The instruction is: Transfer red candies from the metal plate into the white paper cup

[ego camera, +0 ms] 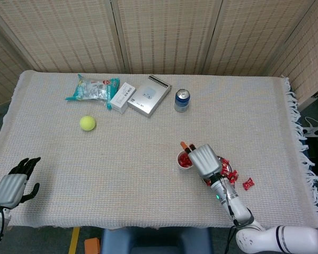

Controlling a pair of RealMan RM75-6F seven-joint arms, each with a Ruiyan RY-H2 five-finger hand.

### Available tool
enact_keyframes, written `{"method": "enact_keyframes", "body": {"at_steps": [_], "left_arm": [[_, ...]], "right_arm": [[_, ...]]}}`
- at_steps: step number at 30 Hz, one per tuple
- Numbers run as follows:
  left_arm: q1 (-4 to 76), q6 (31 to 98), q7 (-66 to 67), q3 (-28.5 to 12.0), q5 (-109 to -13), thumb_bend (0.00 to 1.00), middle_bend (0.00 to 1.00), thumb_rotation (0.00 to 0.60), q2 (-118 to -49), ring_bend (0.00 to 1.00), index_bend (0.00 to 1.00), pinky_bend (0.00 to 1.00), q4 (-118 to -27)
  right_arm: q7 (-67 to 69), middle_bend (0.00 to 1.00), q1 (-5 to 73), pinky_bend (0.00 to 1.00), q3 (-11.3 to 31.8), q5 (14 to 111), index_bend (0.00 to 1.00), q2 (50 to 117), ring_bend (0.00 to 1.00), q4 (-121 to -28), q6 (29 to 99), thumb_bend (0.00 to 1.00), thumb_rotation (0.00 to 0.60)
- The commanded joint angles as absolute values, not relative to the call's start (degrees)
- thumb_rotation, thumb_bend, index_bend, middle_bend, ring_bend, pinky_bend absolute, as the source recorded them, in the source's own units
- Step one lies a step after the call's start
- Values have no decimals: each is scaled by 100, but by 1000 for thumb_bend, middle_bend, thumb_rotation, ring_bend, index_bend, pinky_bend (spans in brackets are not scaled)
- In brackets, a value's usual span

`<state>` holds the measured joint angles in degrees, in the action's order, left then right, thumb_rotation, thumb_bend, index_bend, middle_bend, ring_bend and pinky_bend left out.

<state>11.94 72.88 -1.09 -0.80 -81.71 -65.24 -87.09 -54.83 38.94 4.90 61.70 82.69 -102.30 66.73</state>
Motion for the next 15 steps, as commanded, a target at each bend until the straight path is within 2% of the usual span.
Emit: {"method": "enact_keyframes", "body": {"at_steps": [1, 2, 4, 5, 10, 15], "left_arm": [[1190, 7289, -131, -88, -8168, 473, 73, 600, -6517, 42, 0, 205, -8701], [1197, 7272, -129, -85, -8169, 473, 74, 600, -6520, 43, 0, 206, -8701], [1214, 7238, -78, -72, -8177, 473, 73, 600, -6540, 44, 0, 207, -8702], [1219, 7227, -46, -65, -8179, 473, 73, 600, -6551, 46, 0, 208, -8705], [1223, 7199, 141, -52, -8140, 473, 74, 600, -6621, 51, 0, 217, -8734], [1235, 7156, 221, -65, -8074, 474, 76, 600, -6648, 52, 0, 223, -8730]], "right_arm": [[-5242, 438, 3562, 1000, 95, 6560, 172, 7735, 791, -10529, 6919, 301, 600], [-5249, 486, 3500, 1000, 2, 6565, 183, 7600, 791, -10600, 6928, 298, 600], [-5310, 650, 3389, 1000, -183, 6516, 213, 7333, 802, -10738, 6918, 291, 600], [-5343, 691, 3352, 1000, -253, 6502, 222, 7249, 812, -10761, 6912, 289, 600], [-5247, 789, 3152, 1000, -560, 6384, 265, 7042, 863, -10660, 6767, 279, 600], [-4871, 806, 3004, 1000, -671, 6221, 285, 6981, 876, -10327, 6560, 271, 600]]}}
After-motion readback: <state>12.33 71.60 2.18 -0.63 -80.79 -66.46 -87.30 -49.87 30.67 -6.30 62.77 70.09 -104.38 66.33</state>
